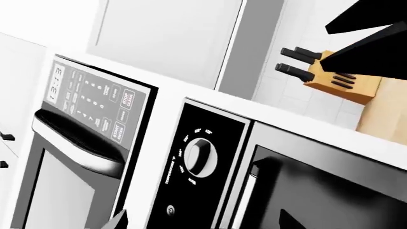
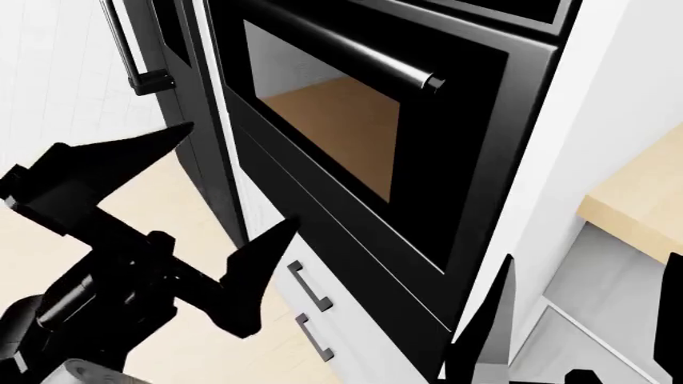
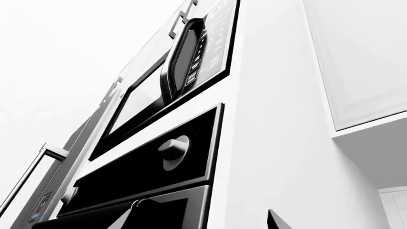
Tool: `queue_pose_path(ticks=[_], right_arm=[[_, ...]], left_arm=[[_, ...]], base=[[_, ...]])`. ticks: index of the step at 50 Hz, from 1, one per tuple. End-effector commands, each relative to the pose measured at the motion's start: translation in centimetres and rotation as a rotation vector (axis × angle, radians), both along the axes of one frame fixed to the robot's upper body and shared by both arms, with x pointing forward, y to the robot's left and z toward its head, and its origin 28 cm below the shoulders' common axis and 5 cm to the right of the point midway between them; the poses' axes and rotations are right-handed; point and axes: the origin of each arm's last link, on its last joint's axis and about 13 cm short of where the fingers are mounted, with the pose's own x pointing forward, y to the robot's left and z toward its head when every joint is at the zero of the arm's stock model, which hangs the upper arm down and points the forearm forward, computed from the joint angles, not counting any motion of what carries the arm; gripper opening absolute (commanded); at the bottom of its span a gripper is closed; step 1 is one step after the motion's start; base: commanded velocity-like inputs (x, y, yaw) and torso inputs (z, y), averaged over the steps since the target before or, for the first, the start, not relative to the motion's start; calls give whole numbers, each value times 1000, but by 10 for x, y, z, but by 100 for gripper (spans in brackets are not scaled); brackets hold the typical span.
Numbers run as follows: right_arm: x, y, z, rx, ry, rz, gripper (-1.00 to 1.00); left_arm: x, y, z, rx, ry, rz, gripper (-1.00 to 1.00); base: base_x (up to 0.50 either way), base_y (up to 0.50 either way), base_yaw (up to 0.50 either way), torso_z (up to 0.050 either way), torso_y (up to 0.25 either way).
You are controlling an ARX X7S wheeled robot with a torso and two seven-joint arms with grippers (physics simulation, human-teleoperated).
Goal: Open the oven door
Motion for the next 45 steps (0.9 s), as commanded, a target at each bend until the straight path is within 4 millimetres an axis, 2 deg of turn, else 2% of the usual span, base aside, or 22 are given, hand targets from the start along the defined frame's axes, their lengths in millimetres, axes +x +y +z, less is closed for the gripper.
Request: queue_pose_path(ticks=[1,24,45], right_arm=[[0,0,0,0,1,0,100],[1,-1,0,-2,-3,-3,100],[2,-1,1,0,-5,-5,100]], left_arm=[[14,2,23,181,-20,-55,100],[41,7,71,353,-71,-46,100],[69,11,91,457,-50,54,100]], base=[[0,0,0,0,0],[0,0,0,0,0],[0,0,0,0,0]])
